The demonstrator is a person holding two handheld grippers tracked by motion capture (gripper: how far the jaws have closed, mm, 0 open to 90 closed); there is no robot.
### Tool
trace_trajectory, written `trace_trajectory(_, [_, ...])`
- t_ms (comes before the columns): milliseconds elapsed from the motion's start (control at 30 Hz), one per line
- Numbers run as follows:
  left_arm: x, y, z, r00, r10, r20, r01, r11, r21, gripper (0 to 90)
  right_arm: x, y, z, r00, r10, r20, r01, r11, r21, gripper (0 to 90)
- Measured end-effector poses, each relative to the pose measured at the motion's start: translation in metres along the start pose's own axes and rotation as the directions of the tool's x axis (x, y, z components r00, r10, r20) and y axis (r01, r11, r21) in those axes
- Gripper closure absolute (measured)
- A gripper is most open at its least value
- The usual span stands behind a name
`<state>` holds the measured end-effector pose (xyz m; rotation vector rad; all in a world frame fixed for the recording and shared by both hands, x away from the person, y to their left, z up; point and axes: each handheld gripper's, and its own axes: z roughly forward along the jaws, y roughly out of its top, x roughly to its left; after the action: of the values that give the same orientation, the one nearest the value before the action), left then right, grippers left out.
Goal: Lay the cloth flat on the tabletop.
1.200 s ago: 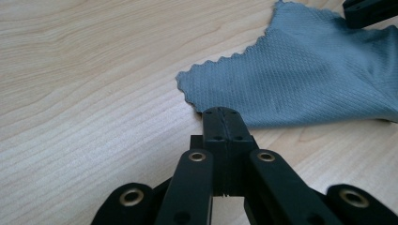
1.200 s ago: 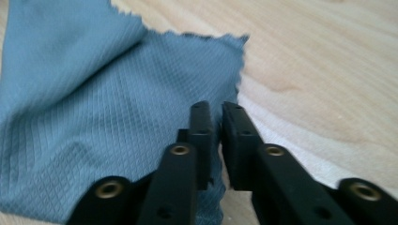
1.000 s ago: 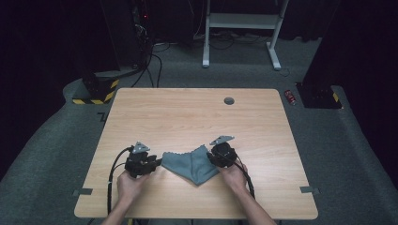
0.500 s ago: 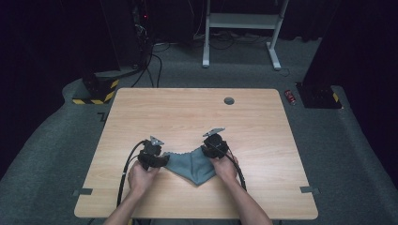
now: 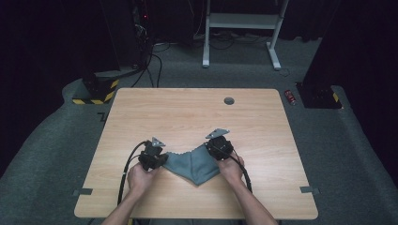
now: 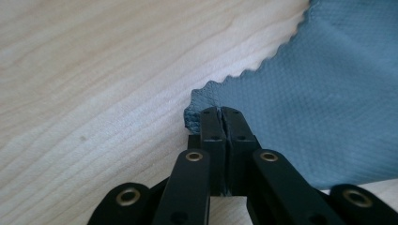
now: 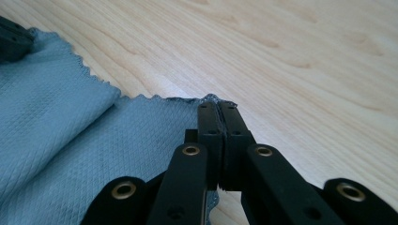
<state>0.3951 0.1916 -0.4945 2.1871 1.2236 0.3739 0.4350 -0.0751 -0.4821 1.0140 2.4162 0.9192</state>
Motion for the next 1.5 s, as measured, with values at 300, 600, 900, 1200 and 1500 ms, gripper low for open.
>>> trace_trajectory(300, [0.008,0.017,-0.025,0.9989,-0.037,0.03,0.04,0.9924,-0.116,88.4,-0.011,0.0,-0.02,0.9991,0.037,0.02,-0.035,0.995,-0.092,89.4])
trace_trajectory(600, [0.029,0.045,-0.012,0.9949,-0.101,-0.011,0.097,0.9791,-0.179,88.5,-0.042,0.014,-0.016,0.9874,0.093,0.128,-0.084,0.994,-0.074,89.5])
trace_trajectory(900, [0.033,0.056,0.025,0.99,-0.136,-0.038,0.129,0.9815,-0.141,86.8,-0.062,0.015,0.017,0.967,0.148,0.207,-0.156,0.987,0.022,89.0])
trace_trajectory(1200, [0.013,0.043,-0.005,0.9982,-0.051,-0.032,0.044,0.9805,-0.191,62.4,-0.061,0.01,0.008,0.9633,0.215,0.161,-0.216,0.976,-0.007,68.2])
trace_trajectory(1500, [-0.023,0.0,-0.01,0.9983,0.058,0.003,-0.057,0.9919,-0.113,55.6,-0.007,-0.023,-0.039,0.9986,0.051,-0.015,-0.051,0.997,-0.05,64.0])
